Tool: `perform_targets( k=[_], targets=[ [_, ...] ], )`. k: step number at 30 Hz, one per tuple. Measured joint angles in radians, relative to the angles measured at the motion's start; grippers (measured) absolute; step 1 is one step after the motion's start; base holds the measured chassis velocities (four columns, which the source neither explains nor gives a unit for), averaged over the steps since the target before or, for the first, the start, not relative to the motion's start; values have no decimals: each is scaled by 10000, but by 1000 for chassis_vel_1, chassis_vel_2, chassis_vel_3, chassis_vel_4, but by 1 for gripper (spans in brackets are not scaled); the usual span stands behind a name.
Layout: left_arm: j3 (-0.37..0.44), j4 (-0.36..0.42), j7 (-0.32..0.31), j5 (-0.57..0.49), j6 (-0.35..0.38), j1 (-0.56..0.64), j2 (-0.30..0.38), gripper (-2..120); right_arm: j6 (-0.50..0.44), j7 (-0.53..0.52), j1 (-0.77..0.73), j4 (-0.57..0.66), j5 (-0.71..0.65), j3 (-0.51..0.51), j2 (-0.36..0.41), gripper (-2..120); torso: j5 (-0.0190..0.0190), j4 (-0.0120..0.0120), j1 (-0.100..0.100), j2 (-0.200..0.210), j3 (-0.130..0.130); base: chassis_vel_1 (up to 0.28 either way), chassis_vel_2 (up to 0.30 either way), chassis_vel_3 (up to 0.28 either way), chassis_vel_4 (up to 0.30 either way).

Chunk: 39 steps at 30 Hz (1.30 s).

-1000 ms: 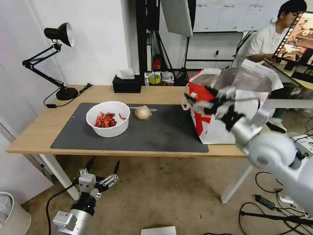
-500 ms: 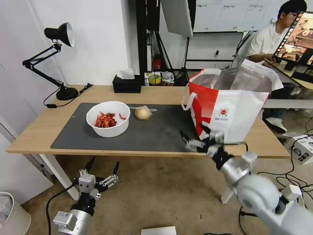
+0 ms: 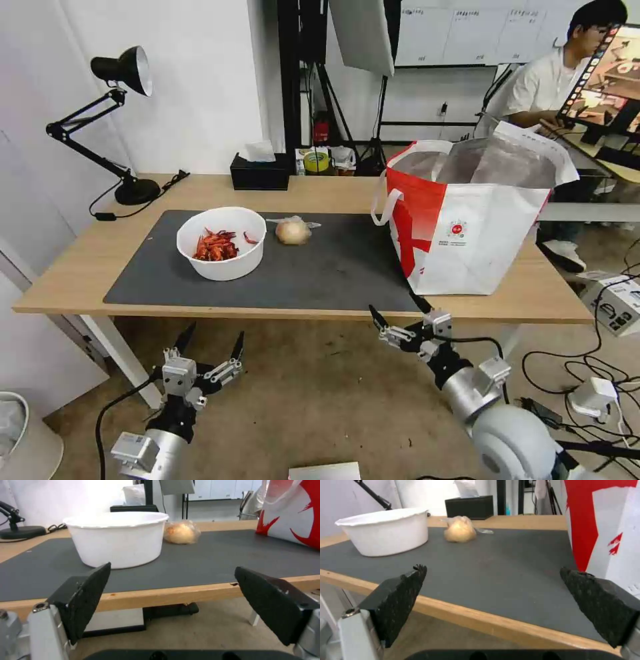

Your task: Pick up the trash from the table and place it into the takeout bag.

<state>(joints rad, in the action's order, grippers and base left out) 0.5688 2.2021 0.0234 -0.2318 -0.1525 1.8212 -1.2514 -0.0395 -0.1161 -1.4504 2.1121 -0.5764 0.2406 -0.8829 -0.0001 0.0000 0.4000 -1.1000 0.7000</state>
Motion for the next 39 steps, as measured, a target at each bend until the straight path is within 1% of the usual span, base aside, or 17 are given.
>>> perform_targets(
  k=[6,12,15,16,19,20,21,23,24,27,28,31,32,34,35,38,39],
  targets=[
    [-4,-81,1,0,-4,-62,18,100,-8,0,3,-97,20,-12,-23,100,0,0,0,0,0,0,0,0,0],
    [23,-136,4,-28,-8,-122,46,100,44,-15,656,-281,-109,-308,-19,100,0,-2,0,0,0,0,0,0,0],
    [47,-121,4,-38,-15,-122,56,100,485,-167,2052,-674,-565,-1021,58,100,0,-1,0,0,1,0,0,0,0],
    [47,-121,4,-38,-15,-122,56,100,485,-167,2052,-674,-565,-1021,58,100,0,-1,0,0,1,0,0,0,0],
    [95,-91,9,-39,-15,-163,32,100,892,-385,3673,-1121,-1153,-2004,69,100,2,1,0,1,2,0,0,0,0],
    [95,-91,9,-39,-15,-163,32,100,892,-385,3673,-1121,-1153,-2004,69,100,2,1,0,1,2,0,0,0,0],
    [133,-90,8,-52,-15,-192,23,100,1123,-532,4594,-1404,-1468,-2594,4,100,-2,2,0,0,2,0,0,0,0],
    [198,-111,6,-67,-11,-212,20,100,1480,-789,6159,-2093,-1961,-3722,-304,100,0,2,1,0,3,0,0,0,0],
    [198,-111,6,-67,-11,-212,20,100,1480,-789,6159,-2093,-1961,-3722,-304,100,0,2,1,0,3,0,0,0,0],
    [291,-173,10,-64,-10,-268,21,100,1786,-1004,8066,-3224,-2479,-4862,-837,100,-2,1,1,1,2,0,0,0,0],
    [291,-173,10,-64,-10,-268,21,100,1786,-1004,8066,-3224,-2479,-4862,-837,100,-2,1,1,1,2,0,0,0,0],
    [358,-282,10,-64,-6,-315,5,100,2032,-1046,9679,-4651,-2836,-5688,-1600,100,-2,0,2,1,3,0,0,0,0],
    [358,-282,10,-64,-6,-315,5,100,2032,-1046,9679,-4651,-2836,-5688,-1600,100,-2,0,2,1,3,0,0,0,0],
    [381,-384,14,-62,-5,-324,-40,100,2287,-1063,10519,-5647,-3021,-6105,-2189,100,-2,2,1,1,2,0,0,0,0],
    [381,-384,14,-62,-5,-324,-40,100,2287,-1063,10519,-5647,-3021,-6105,-2189,100,-2,2,1,1,2,0,0,0,0],
    [392,-530,13,-54,-4,-352,-116,100,2807,-1053,11573,-7259,-3060,-6462,-3115,100,-3,3,2,1,2,0,0,0,0],
    [392,-530,13,-54,-4,-352,-116,100,2807,-1053,11573,-7259,-3060,-6462,-3115,100,-3,3,2,1,2,0,0,0,0]
  ],
)
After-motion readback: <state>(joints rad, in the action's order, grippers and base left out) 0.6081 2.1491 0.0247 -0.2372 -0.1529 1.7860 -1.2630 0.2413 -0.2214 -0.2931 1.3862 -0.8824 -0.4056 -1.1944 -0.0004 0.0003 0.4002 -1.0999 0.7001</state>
